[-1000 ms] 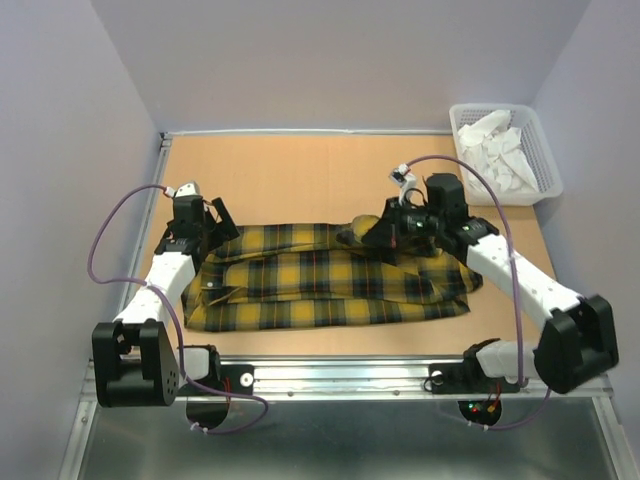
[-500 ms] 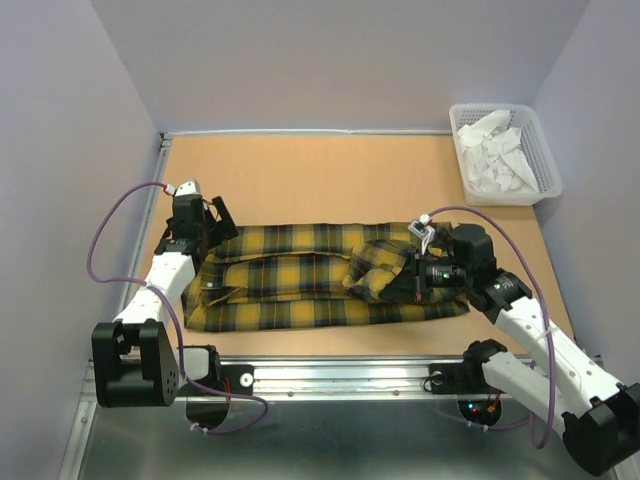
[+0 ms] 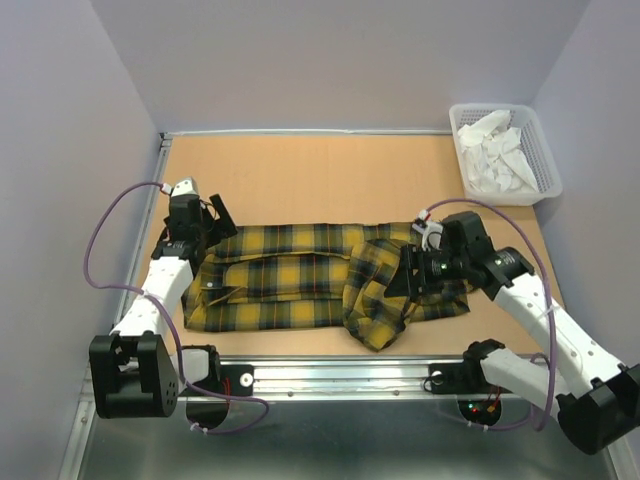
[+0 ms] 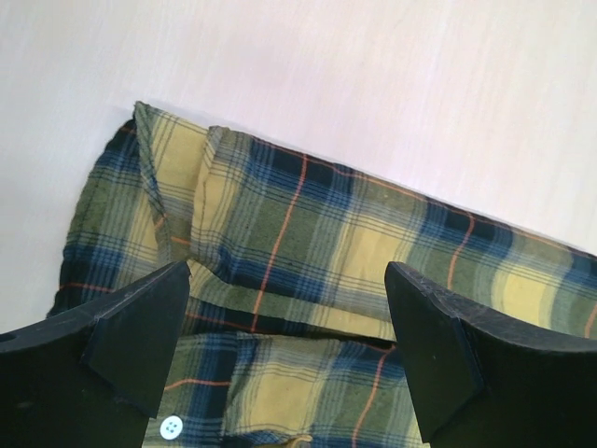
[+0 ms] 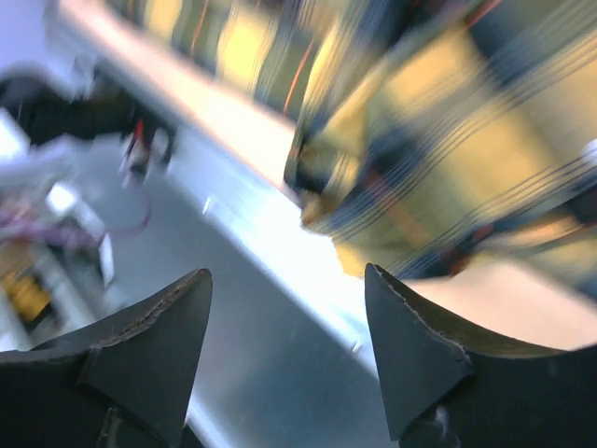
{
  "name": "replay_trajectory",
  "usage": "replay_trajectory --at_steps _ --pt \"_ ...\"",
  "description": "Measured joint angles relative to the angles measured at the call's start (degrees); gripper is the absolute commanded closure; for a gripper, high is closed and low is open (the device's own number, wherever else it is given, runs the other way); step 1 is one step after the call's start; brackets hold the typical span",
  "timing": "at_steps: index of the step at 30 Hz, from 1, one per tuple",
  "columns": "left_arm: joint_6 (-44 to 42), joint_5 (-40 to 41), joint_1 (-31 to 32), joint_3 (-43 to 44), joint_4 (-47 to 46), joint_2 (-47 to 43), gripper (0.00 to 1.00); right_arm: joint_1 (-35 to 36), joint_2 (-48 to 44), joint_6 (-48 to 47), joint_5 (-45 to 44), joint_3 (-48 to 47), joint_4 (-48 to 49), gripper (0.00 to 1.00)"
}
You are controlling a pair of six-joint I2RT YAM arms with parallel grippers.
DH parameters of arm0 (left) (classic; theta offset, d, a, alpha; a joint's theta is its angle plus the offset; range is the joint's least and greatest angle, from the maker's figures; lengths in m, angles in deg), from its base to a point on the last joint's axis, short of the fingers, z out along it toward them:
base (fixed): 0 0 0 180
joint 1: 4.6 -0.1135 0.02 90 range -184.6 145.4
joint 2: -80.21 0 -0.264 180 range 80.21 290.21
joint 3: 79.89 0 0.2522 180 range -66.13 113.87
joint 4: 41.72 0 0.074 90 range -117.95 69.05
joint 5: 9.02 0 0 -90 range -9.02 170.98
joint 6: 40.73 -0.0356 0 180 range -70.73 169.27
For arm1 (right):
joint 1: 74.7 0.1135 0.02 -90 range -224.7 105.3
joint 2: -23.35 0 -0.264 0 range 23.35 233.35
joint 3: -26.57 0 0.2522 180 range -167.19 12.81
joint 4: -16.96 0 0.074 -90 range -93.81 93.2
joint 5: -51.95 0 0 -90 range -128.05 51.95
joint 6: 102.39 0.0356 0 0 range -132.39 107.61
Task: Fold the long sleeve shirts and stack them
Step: Fold the shirt
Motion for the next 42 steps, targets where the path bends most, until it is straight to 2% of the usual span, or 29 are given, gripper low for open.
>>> replay_trajectory --at_steps 3,7,10,13,21,29,35,42 --pt "1.51 -1.29 0.20 0.52 1.16 -0.48 0.03 0.00 4.31 -1.14 -9.75 -8.33 -2.27 0.27" --pt "3.72 -2.82 2.75 2.49 2.75 -0.09 0.05 0.00 10.21 -1.18 -20.87 -15.08 -1.77 0.35" --pt "5.57 -3.89 5.27 4.74 2.71 2.82 0.07 -0.79 16.09 -0.07 -27.93 -16.44 1.27 0.43" --pt "6.91 -4.33 6.34 5.70 2.54 7.02 0.09 -3.45 21.53 1.95 -31.28 -16.20 5.62 0.48" --pt "9.22 -2.32 4.96 5.73 1.27 20.46 0.11 -12.11 31.63 6.71 -35.82 -11.54 20.61 0.52" --pt "11.56 -2.69 -0.46 8.81 -2.25 26.75 0.11 -16.68 45.42 9.29 -36.48 -11.58 31.34 0.53" --pt "13.09 -2.89 -4.28 12.37 -2.69 30.10 0.12 -18.47 54.49 11.02 -33.79 -20.37 37.00 0.53" --pt "14.73 -2.86 -6.73 22.84 -0.92 38.05 0.09 -18.49 65.05 10.88 -30.86 -33.22 40.00 0.44"
